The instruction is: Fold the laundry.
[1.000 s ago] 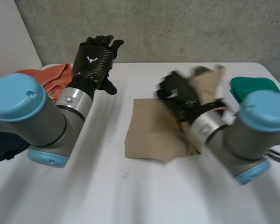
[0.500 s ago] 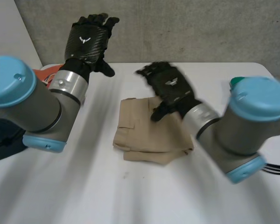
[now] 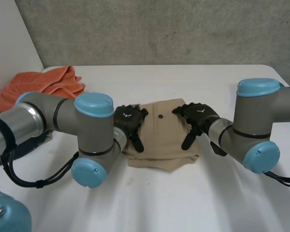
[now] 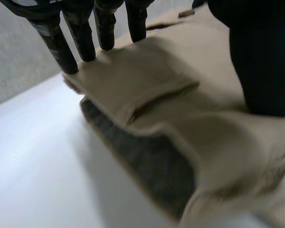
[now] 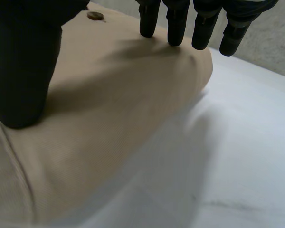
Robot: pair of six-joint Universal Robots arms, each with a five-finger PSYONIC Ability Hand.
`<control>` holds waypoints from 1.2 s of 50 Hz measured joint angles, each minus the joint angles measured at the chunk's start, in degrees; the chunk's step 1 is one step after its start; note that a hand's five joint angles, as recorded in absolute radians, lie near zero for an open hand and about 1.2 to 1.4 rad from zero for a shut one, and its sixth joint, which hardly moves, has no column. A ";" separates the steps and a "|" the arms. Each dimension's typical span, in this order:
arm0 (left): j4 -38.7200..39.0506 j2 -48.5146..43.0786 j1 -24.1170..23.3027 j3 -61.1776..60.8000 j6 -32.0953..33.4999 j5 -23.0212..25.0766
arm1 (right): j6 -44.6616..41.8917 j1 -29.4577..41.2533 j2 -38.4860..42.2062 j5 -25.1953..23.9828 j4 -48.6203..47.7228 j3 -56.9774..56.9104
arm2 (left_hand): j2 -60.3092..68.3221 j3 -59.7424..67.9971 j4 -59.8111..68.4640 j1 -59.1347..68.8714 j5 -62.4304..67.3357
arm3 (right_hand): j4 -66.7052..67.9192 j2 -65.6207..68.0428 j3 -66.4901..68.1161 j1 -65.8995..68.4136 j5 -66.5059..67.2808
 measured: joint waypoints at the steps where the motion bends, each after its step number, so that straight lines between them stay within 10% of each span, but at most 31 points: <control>1: -1.17 -0.46 0.11 0.45 1.13 -0.41 | -1.55 0.02 0.71 0.40 -0.02 -0.38 | 0.00 0.00 0.00 0.00 -0.03 | 0.00 0.00 0.00 0.00 0.00; 19: -1.76 11.01 0.24 0.94 3.30 4.16 | -12.35 1.71 -12.06 5.29 -6.45 7.86 | -0.04 0.00 0.00 -0.81 -0.04 | 0.00 -0.17 0.00 0.00 -0.01; 36: -2.08 20.75 3.55 1.18 -1.55 34.01 | -14.10 11.45 -18.68 9.03 -34.82 41.36 | -0.04 0.00 0.00 -0.79 -0.04 | 0.00 -0.26 -0.02 0.00 0.00; 60: -2.61 20.40 3.81 -0.43 -1.73 34.86 | -20.15 12.88 -2.16 12.44 -50.32 26.59 | -0.04 0.00 0.00 -0.79 -0.04 | 13.03 13.20 13.28 12.57 11.42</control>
